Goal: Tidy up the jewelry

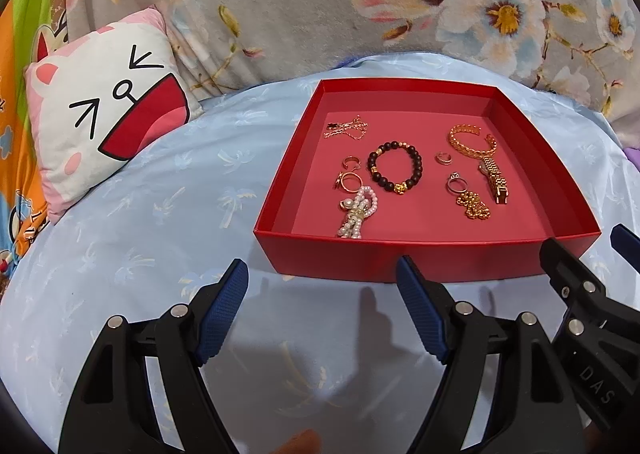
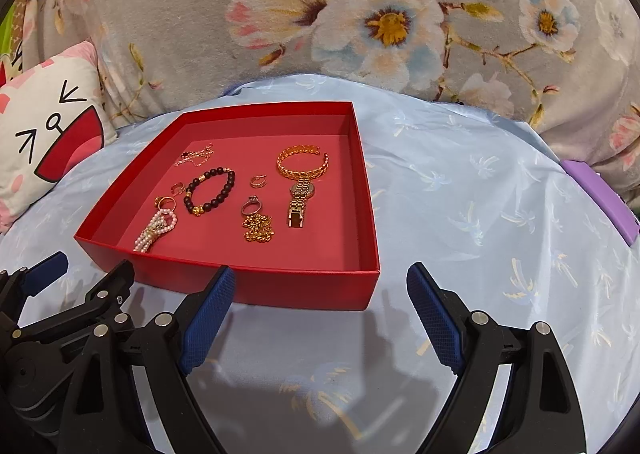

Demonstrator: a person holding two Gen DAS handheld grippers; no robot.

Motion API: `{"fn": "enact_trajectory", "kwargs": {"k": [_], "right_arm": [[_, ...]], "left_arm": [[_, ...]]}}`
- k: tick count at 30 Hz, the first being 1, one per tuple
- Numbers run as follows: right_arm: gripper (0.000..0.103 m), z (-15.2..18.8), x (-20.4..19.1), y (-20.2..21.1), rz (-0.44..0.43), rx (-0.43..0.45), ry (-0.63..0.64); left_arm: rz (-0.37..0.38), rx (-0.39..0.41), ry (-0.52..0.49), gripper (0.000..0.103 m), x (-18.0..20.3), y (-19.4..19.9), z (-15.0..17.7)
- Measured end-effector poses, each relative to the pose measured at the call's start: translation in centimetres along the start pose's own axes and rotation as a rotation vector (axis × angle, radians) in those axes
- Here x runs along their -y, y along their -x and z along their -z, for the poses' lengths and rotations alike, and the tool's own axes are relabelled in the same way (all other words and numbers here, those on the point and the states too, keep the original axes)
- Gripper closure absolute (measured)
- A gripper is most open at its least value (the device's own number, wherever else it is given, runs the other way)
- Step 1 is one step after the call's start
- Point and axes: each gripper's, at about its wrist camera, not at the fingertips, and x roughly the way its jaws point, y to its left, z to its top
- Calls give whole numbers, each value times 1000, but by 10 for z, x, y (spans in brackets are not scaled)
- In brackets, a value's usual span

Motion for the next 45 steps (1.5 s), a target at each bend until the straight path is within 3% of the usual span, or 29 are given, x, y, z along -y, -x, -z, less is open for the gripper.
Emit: {"fn": "enact_trajectory", "kwargs": {"k": [45], "right_arm": [[17,0,-1,1,7,7,10]], "left_arm": [[-26,-15,-7,29,1,-2,-2]]}}
